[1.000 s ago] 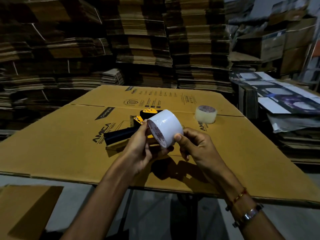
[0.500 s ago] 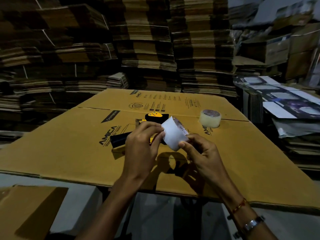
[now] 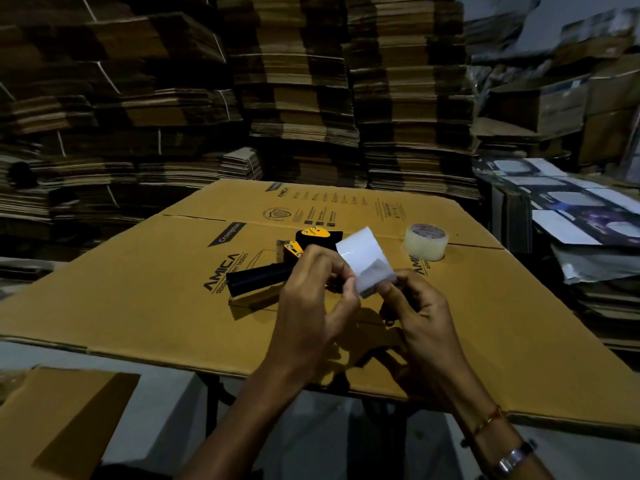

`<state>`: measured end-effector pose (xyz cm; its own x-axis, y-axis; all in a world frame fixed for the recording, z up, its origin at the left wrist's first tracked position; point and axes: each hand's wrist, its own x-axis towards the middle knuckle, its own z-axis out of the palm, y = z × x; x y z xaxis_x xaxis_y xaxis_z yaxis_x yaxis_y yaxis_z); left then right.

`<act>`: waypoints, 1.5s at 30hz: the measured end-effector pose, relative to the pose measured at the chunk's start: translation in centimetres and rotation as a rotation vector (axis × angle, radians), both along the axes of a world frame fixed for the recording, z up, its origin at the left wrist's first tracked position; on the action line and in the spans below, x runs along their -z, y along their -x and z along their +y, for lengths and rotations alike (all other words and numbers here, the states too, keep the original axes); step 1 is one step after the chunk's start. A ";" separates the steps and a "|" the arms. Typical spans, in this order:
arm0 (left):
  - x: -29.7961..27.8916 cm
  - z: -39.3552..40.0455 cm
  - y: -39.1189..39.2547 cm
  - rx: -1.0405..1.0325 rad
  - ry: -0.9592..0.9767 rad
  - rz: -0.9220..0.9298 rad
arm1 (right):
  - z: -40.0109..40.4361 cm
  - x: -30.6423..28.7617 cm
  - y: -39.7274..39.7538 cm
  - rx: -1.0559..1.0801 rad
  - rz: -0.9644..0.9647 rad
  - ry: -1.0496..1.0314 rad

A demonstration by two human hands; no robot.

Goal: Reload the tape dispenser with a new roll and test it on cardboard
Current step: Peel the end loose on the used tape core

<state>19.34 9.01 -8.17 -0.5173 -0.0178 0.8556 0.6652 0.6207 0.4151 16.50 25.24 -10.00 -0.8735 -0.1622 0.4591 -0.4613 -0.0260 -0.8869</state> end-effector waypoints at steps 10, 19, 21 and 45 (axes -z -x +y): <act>1.7 -0.2 0.0 -0.060 0.272 0.252 | 0.3 0.8 0.3 0.020 0.026 -0.018; 3.0 -0.5 0.0 -0.135 0.465 0.321 | 0.4 1.6 0.9 0.006 -0.025 0.005; 2.7 -0.5 0.0 -0.132 0.412 0.285 | 0.4 1.7 1.0 0.027 -0.043 -0.017; 1.8 1.0 4.7 0.530 -0.158 -0.856 | 4.5 -0.3 1.3 0.216 0.080 -0.400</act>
<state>14.64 9.99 -9.93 -0.9287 0.3107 0.2026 0.2799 0.2289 0.9323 15.23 29.73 -9.68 -0.8710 -0.1590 0.4648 -0.4861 0.4153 -0.7689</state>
